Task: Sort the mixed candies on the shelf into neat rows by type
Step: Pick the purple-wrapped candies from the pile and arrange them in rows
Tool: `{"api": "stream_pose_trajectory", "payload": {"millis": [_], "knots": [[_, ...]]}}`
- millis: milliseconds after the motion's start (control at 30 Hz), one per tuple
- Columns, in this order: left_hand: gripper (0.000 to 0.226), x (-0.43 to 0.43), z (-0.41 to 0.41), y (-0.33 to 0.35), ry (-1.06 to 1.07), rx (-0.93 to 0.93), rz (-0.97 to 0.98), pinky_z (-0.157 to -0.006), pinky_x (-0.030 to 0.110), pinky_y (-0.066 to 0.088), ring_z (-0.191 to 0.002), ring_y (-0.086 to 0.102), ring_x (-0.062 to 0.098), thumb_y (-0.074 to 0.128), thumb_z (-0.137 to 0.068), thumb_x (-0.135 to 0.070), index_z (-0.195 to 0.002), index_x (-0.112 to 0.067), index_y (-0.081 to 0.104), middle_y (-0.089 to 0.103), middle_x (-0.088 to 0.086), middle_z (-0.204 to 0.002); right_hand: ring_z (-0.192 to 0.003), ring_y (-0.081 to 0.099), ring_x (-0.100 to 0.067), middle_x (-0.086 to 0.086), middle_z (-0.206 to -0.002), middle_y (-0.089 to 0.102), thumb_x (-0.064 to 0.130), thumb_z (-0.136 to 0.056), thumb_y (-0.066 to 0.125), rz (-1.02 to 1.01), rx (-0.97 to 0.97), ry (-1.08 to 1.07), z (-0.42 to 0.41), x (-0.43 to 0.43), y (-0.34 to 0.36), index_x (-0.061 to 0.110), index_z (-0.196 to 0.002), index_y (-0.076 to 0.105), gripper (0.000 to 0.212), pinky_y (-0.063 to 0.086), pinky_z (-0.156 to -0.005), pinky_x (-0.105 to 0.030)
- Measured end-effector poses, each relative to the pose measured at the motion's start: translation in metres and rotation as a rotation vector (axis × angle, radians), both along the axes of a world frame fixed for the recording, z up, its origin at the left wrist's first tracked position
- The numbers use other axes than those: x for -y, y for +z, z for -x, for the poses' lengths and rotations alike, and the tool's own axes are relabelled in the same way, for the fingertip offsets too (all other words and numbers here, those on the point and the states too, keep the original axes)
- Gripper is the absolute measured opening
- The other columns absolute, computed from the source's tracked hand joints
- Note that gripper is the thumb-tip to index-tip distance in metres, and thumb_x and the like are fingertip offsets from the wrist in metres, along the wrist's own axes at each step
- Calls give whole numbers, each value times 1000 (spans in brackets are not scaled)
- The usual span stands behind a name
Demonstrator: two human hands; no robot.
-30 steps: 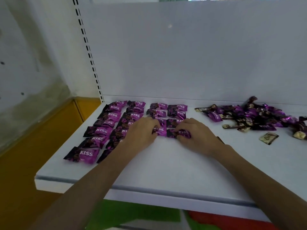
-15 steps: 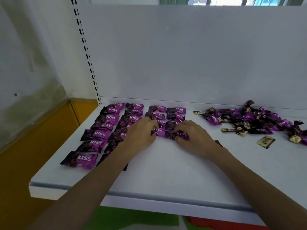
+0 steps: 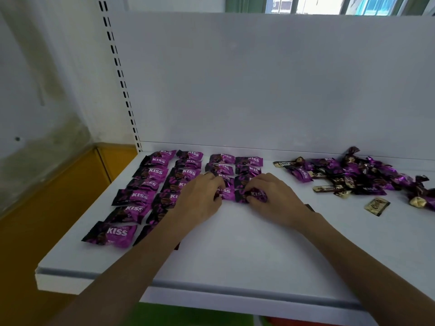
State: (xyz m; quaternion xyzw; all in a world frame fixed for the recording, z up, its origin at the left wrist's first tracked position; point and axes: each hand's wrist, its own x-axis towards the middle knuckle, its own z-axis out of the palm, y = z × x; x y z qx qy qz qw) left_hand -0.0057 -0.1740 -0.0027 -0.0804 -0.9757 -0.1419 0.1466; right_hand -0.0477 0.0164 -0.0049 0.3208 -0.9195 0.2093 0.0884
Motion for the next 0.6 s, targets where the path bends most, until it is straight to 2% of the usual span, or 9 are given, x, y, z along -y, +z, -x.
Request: {"api": "stream_pose_trajectory", "payload": {"millis": [133,267,333,400,500,600], "knots": [[27,2,-1,0,-4,-1,-13,-79,22,40,-105,53,15,57,-87,-17,-114,-19,57,58,-1,-114,-107,50,-17,1,-108,62,23,-85,59,-22,5,1,0,1,-1,17,-106,63,22,43,-86,-29],[37,5,-7,3,-15,12,-69,-87,29,46,-106,53,16,58,-86,-18,-122,-17,51,56,0,-119,-110,49,-16,2,-110,61,25,-84,60,-25,2,-1,0,4,1,20,-106,63,24,41,-85,-26],[38,10,-12,9,-6,-37,-133,-86,28,45,-105,52,17,57,-86,-16,-124,-15,50,53,1,-119,-110,48,-15,2,-112,61,23,-84,59,-8,-23,-1,-1,5,3,18,-110,63,26,35,-80,-21],[33,22,-16,17,29,-94,-197,-85,29,45,-101,53,17,54,-87,-11,-120,-13,55,55,4,-117,-108,49,-17,1,-111,62,20,-84,59,22,-41,3,-1,6,5,16,-110,63,27,33,-79,-21],[32,43,-19,24,113,-81,-189,-89,31,45,-101,56,18,49,-88,-4,-116,-14,60,59,5,-117,-105,53,-22,-1,-109,64,24,-82,57,47,-41,30,-2,12,6,15,-108,64,29,39,-83,-25],[36,53,-22,23,146,-38,-166,-93,33,45,-106,56,21,46,-87,1,-116,-14,61,61,6,-119,-112,50,-23,-4,-120,61,39,-78,48,-16,-47,79,1,22,6,17,-118,61,47,36,-93,-27]]}}
